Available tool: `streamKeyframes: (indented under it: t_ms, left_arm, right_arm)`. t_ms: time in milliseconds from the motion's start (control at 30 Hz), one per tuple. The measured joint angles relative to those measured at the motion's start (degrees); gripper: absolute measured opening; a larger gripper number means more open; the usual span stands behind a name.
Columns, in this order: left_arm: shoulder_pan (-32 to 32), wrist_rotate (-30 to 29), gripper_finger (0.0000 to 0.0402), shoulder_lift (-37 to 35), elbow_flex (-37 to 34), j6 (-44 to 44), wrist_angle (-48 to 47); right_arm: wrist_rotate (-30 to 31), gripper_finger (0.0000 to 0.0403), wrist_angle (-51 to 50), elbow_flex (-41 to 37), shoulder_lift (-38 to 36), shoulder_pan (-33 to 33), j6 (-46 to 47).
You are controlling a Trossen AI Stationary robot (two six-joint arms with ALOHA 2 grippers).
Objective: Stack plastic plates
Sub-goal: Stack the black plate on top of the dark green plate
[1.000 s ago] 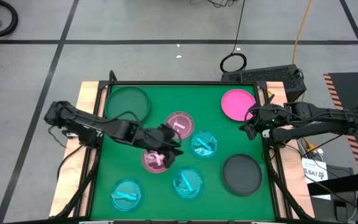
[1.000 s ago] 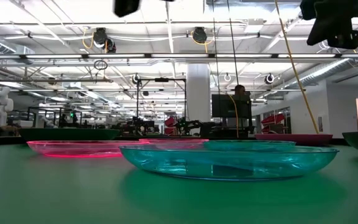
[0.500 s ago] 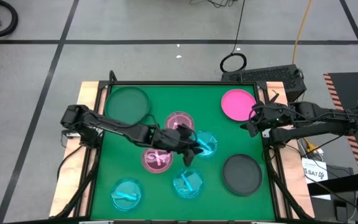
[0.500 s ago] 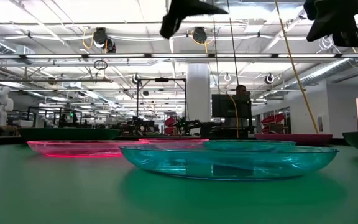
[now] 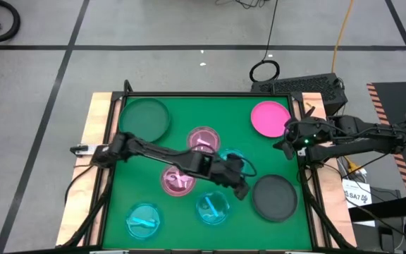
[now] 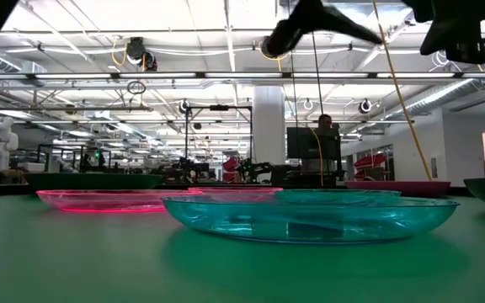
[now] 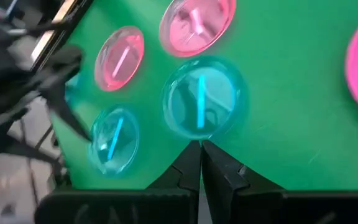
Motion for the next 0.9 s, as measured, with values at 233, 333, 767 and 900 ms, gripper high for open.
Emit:
streamKeyframes:
  t_ms: [233,333,767,900]
  left_arm:
    - [-0.91,0.34,0.0182,9.06,11.48,-19.72,-14.86]
    - [-2.55,-1.3,0.0182,9.8,9.69,-24.68,-19.23]
    - [-4.42,-5.52,0.0181,13.54,9.37,-38.26,2.33]
    - [-4.57,-6.34,0.0181,12.65,9.91,-38.95,1.94]
  right_arm:
    - [-3.73,0.0011,-5.31,-0.04,-0.98,0.02,-4.06]
    - [-3.8,0.0011,-8.02,-0.04,-1.94,0.02,-4.96]
    - [-3.78,0.0011,-8.01,-0.04,-3.84,0.02,-8.38]
    - [-3.73,0.0011,-8.36,-0.04,-4.51,0.02,-9.98]
